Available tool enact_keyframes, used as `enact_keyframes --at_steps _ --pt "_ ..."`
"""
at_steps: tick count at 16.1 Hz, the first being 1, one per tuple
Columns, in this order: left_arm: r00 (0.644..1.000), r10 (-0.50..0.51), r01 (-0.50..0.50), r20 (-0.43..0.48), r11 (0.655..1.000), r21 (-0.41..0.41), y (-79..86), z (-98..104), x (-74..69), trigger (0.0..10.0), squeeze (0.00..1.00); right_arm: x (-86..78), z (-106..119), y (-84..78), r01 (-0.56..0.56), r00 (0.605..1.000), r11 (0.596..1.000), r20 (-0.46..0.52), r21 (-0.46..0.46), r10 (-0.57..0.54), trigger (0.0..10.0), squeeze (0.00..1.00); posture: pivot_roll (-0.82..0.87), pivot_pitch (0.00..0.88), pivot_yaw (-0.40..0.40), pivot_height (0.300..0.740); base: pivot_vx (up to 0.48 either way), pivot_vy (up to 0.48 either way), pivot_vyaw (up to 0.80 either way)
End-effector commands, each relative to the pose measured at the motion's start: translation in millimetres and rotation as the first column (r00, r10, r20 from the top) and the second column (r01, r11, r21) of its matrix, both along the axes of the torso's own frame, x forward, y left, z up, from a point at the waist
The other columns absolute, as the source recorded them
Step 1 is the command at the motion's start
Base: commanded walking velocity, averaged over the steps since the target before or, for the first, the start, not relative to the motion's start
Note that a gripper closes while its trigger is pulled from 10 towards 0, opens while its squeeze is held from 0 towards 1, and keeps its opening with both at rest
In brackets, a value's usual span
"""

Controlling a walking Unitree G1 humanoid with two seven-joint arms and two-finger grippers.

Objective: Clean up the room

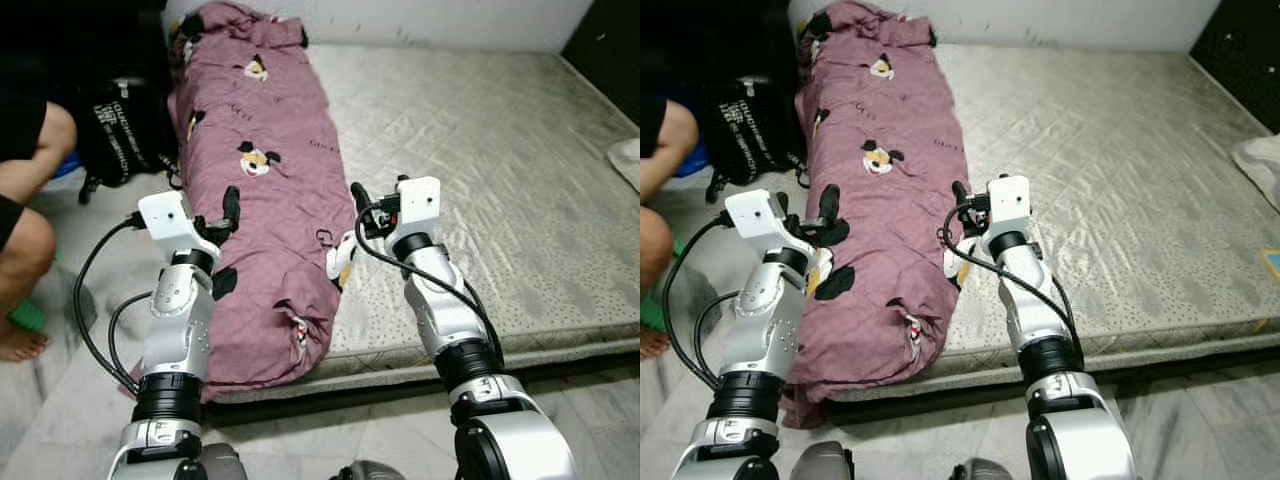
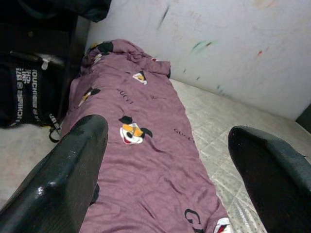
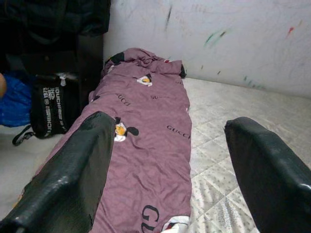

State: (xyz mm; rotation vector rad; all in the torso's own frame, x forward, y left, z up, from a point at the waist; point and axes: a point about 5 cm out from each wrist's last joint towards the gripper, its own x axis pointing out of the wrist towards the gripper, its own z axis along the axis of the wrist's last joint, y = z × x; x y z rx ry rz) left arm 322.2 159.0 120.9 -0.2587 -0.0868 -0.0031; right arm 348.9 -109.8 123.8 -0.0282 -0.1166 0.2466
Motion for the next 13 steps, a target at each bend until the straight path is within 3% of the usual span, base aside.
enact_keyframes --at_steps 1,8,13 --pt "1.0 0.0 0.0 -0.008 1.0 0.004 -1.4 -0.3 0.6 10.0 0.0 1.2 1.9 -4.1 0.016 1.0 1.0 0.005 0.002 -0.016 10.0 0.0 0.01 0.0 -0.098 0.74 0.0 0.0 0.0" --pt "1.0 0.009 -0.009 -0.005 1.0 0.022 0.6 1.3 3.2 10.0 0.0 2.6 3.7 -4.4 0.029 0.999 0.999 0.014 0.014 -0.029 10.0 0.0 0.01 0.0 -0.088 0.74 0.0 0.0 0.0" --pt "0.999 -0.041 0.038 0.022 0.993 0.109 -7.1 5.1 3.3 10.0 0.0 1.0 11.9 -17.3 0.106 0.991 0.992 0.071 0.067 -0.111 10.0 0.0 -0.01 0.0 -0.044 0.74 0.0 0.0 0.0"
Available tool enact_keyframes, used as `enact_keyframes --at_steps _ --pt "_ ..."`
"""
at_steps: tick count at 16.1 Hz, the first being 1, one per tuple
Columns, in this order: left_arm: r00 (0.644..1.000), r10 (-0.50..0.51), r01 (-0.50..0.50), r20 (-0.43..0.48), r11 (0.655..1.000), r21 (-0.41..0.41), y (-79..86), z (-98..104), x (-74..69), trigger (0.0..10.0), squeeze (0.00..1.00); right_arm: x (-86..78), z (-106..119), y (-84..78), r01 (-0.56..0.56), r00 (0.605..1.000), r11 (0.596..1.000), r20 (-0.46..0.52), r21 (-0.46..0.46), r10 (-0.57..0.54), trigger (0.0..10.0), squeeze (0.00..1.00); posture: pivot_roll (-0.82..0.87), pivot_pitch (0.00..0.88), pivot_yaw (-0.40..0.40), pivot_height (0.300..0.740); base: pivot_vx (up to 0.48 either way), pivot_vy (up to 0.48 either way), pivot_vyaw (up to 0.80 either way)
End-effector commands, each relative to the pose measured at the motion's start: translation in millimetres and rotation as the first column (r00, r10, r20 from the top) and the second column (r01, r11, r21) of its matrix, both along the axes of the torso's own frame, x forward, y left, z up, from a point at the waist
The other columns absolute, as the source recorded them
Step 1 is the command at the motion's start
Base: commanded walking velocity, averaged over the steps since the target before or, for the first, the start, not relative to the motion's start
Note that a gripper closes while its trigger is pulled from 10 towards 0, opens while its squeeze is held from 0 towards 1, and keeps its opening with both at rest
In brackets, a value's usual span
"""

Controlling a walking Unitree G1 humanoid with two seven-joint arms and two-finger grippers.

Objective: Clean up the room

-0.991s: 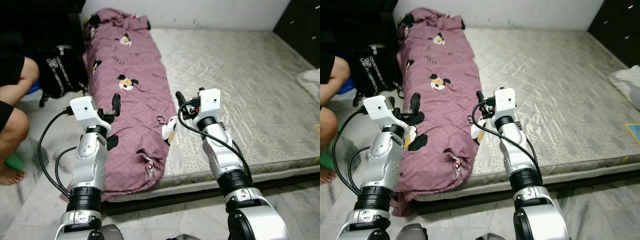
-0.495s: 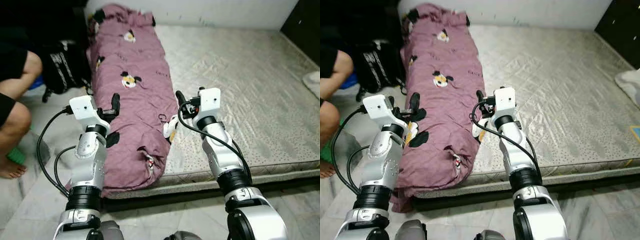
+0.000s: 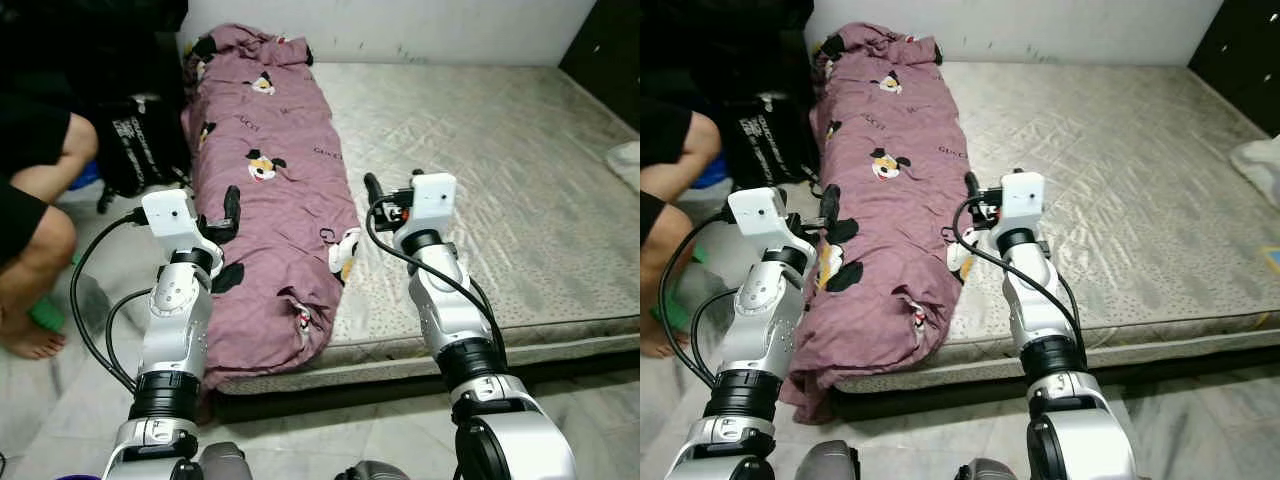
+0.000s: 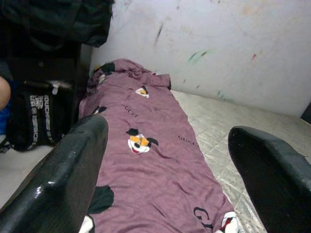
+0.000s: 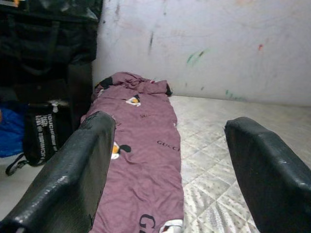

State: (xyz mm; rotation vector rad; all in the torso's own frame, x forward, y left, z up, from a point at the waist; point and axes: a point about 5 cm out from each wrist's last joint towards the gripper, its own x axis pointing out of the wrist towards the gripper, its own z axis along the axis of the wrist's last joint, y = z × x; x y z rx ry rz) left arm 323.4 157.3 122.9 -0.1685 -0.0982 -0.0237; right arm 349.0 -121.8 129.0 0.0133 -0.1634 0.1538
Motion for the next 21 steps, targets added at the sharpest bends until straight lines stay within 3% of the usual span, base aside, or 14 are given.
enact_keyframes --at_steps 1,4,9,13,14,15,16,17,18,19,20,21 --pt "0.999 -0.042 0.042 0.009 0.999 0.029 -8.3 3.5 3.4 10.0 0.0 -0.3 6.4 -8.4 0.038 0.999 0.999 0.035 0.012 -0.038 10.0 0.0 -0.02 0.0 -0.026 0.74 0.0 0.0 0.0" --pt "0.998 -0.068 0.067 0.016 0.997 0.043 -13.0 9.2 12.1 10.0 0.0 -3.6 3.4 -11.8 0.039 0.999 0.999 0.029 -0.006 -0.039 10.0 0.0 -0.04 0.0 -0.03 0.74 0.0 0.0 0.0" --pt "1.0 0.001 -0.001 0.003 1.0 0.021 -4.5 -0.4 0.2 10.0 0.0 -2.0 3.0 -8.4 -0.01 1.0 0.999 0.022 -0.041 0.01 10.0 0.0 -0.01 0.0 -0.087 0.74 0.0 0.0 0.0" --pt "1.0 0.01 -0.01 0.005 1.0 0.021 -1.8 -1.7 -0.9 10.0 0.0 -2.7 3.0 -2.2 -0.041 0.999 0.998 0.019 -0.038 0.042 10.0 0.0 0.0 0.0 -0.092 0.74 0.0 0.0 0.0" --pt "1.0 0.011 -0.011 -0.002 1.0 -0.011 -1.6 -2.7 -0.6 10.0 0.0 -4.1 2.4 -2.4 -0.046 0.999 0.998 0.022 -0.034 0.047 2.1 0.0 -0.01 0.0 -0.088 0.74 0.0 0.0 0.0" --pt "0.999 0.028 -0.029 -0.016 0.998 -0.05 -0.2 -4.2 -0.7 10.0 0.0 -5.2 2.1 -3.6 -0.043 0.999 0.999 0.026 -0.029 0.044 0.0 0.0 -0.01 0.0 -0.086 0.74 0.0 0.0 0.0" --pt "0.999 0.036 -0.037 -0.01 0.998 -0.059 0.9 -3.9 -1.4 0.3 0.0 -5.6 2.4 -4.2 -0.044 0.999 0.999 0.03 -0.022 0.045 0.0 0.0 -0.01 0.0 -0.086 0.74 0.0 0.0 0.0" --pt "0.999 0.037 -0.037 0.002 0.997 -0.064 1.7 -3.1 -1.8 0.0 0.0 -5.6 2.1 -4.4 -0.044 0.999 0.999 0.029 -0.023 0.044 0.0 0.0 -0.01 0.0 -0.087 0.74 0.0 0.0 0.0" --pt "0.999 0.046 -0.046 -0.006 0.997 -0.056 2.7 -3.7 -1.6 0.0 0.0 -5.3 1.9 -4.0 -0.046 0.999 0.999 0.027 -0.024 0.046 0.0 0.0 -0.01 0.0 -0.089 0.74 0.0 0.0 0.0" --pt "0.998 0.057 -0.058 -0.02 0.997 -0.047 3.9 -4.8 -1.0 1.9 0.0 -4.6 1.5 -2.5 -0.054 0.998 0.998 0.021 -0.03 0.055 0.0 0.0 0.0 0.0 -0.092 0.74 0.0 0.0 0.0" --pt "0.998 0.059 -0.06 -0.025 0.997 -0.046 4.1 -5.2 -0.9 5.0 0.0 -4.4 1.3 -1.9 -0.057 0.998 0.998 0.019 -0.032 0.058 0.7 0.0 0.0 0.0 -0.092 0.74 0.0 0.0 0.0" --pt "0.999 0.039 -0.04 -0.016 0.996 -0.075 3.2 -4.6 -1.4 10.0 0.0 -3.9 0.9 -0.5 -0.066 0.998 0.997 0.013 -0.033 0.067 10.0 0.13 0.0 0.0 -0.094 0.74 0.0 0.0 0.0"
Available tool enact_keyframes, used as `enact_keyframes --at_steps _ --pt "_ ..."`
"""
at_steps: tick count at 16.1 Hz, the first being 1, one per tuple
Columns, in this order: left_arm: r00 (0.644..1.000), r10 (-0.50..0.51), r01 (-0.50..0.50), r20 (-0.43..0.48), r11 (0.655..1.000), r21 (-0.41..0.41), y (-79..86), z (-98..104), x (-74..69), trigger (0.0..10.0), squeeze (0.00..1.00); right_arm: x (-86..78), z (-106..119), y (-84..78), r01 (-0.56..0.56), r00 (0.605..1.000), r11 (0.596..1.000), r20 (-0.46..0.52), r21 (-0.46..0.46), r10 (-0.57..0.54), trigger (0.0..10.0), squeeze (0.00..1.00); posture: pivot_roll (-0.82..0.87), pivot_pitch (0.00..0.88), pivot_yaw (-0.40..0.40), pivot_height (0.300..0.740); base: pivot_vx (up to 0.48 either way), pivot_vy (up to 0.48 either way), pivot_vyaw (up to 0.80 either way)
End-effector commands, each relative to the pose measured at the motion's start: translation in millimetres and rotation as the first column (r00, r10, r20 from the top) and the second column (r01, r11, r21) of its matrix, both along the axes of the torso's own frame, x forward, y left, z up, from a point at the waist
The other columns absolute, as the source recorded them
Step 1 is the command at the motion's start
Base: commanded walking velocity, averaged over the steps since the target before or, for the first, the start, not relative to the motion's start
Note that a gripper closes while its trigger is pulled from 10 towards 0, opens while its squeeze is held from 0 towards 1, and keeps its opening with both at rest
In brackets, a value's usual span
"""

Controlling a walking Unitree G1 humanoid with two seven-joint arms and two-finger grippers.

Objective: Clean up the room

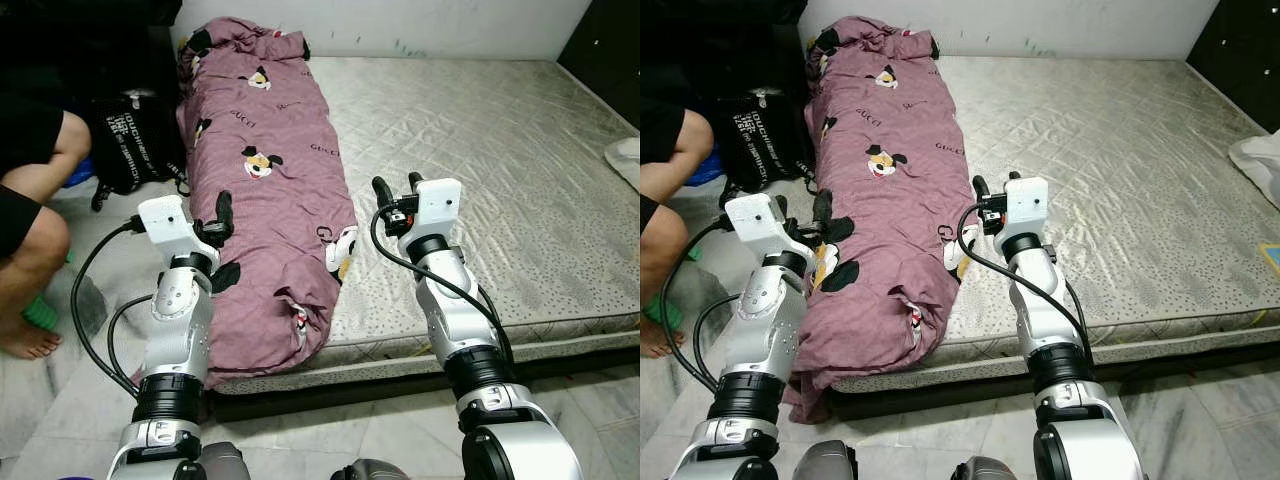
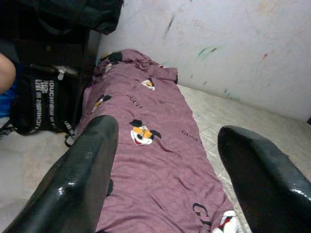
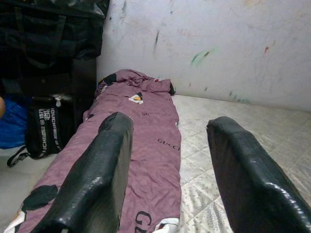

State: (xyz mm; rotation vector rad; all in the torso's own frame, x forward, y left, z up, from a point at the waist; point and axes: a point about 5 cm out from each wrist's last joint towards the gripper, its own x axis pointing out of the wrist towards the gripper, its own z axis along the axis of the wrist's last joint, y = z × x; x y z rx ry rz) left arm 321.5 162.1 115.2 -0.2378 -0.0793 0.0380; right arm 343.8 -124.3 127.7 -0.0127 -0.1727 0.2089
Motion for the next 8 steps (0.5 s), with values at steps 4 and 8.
enact_keyframes --at_steps 4,8 --pt "1.0 -0.015 0.016 0.02 0.999 -0.035 -0.5 4.1 -0.2 10.0 1.0 1.5 2.2 3.1 -0.021 1.0 1.0 0.0 0.01 0.021 10.0 1.0 0.01 0.0 -0.092 0.74 0.0 0.0 0.0" --pt "1.0 -0.014 0.014 0.014 0.999 -0.036 0.1 4.5 -0.1 10.0 1.0 1.5 2.2 2.6 -0.018 1.0 1.0 -0.002 0.018 0.018 10.0 1.0 0.01 0.0 -0.091 0.74 0.0 0.0 0.0"
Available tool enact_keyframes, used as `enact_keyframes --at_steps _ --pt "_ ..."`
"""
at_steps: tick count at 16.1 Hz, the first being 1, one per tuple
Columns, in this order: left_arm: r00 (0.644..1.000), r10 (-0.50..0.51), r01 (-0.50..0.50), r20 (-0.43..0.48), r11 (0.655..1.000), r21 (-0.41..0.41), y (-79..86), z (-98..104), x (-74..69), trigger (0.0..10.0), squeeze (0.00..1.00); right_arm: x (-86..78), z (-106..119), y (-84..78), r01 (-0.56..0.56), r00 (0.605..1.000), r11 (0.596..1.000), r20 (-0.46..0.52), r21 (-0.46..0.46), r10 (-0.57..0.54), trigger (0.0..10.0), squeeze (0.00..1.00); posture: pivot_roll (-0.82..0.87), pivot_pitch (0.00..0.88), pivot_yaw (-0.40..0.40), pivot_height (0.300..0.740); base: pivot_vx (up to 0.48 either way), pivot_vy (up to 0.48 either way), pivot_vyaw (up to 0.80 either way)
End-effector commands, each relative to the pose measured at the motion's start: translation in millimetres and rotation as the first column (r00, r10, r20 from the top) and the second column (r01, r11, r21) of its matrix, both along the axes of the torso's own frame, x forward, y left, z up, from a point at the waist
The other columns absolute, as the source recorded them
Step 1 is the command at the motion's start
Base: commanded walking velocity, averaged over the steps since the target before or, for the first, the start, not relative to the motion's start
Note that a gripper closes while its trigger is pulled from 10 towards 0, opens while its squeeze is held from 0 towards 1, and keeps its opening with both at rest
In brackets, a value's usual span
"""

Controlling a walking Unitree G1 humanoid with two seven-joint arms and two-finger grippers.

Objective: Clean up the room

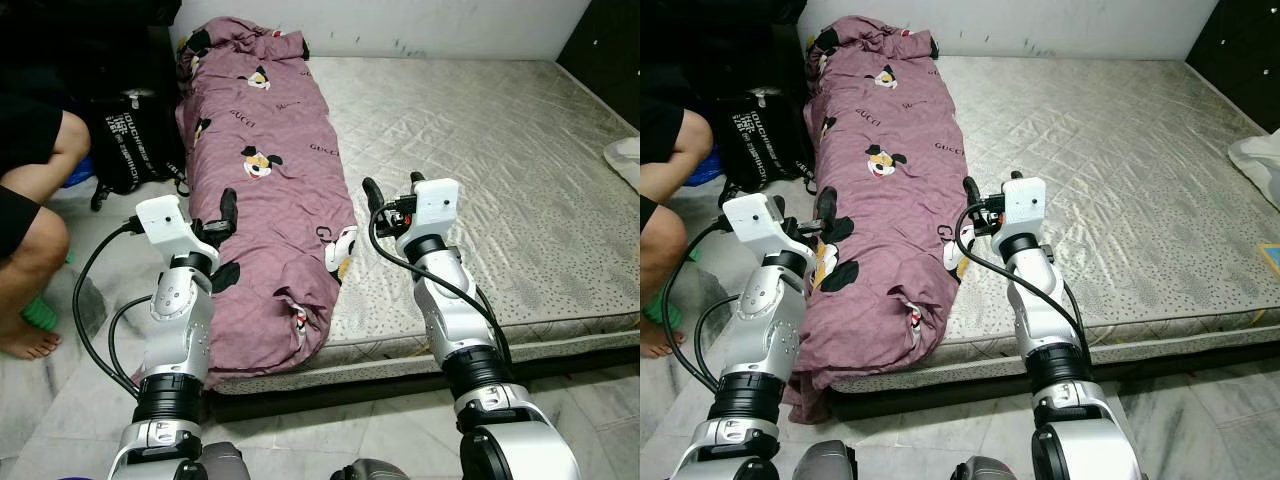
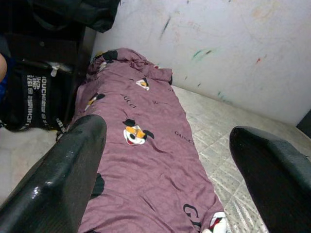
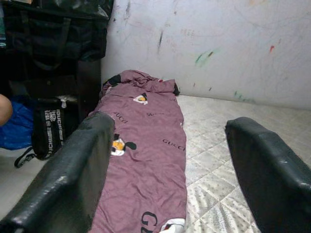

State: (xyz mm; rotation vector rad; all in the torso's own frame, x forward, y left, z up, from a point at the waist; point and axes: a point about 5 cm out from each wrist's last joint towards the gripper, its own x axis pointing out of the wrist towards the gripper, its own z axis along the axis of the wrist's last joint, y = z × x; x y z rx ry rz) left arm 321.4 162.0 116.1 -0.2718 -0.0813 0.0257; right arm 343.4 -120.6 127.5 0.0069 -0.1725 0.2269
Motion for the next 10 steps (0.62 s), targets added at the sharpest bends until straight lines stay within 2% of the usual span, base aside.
enact_keyframes --at_steps 1,8,9,10 --pt "1.0 0.001 -0.001 0.006 1.0 0.0 0.3 3.3 0.1 10.0 1.0 1.9 2.4 -0.9 0.002 1.0 1.0 -0.001 0.001 -0.002 10.0 1.0 0.01 0.0 -0.091 0.74 0.0 0.0 0.0" --pt "1.0 0.018 -0.018 -0.021 1.0 -0.005 0.4 1.2 1.1 10.0 1.0 3.2 2.7 -0.2 -0.002 1.0 1.0 -0.006 -0.012 0.002 10.0 1.0 0.01 0.0 -0.098 0.74 0.0 0.0 0.0" --pt "1.0 0.008 -0.008 -0.019 1.0 0.0 -1.1 1.9 1.3 10.0 0.72 3.5 2.6 -0.1 0.0 1.0 1.0 -0.007 -0.026 0.0 10.0 1.0 0.01 0.0 -0.099 0.74 0.0 0.0 0.0" --pt "1.0 0.001 -0.001 -0.019 1.0 0.0 -2.2 2.2 1.6 10.0 0.25 3.7 2.6 0.0 0.002 1.0 0.999 -0.006 -0.039 -0.002 10.0 0.95 0.01 0.0 -0.099 0.74 0.0 0.0 0.0"
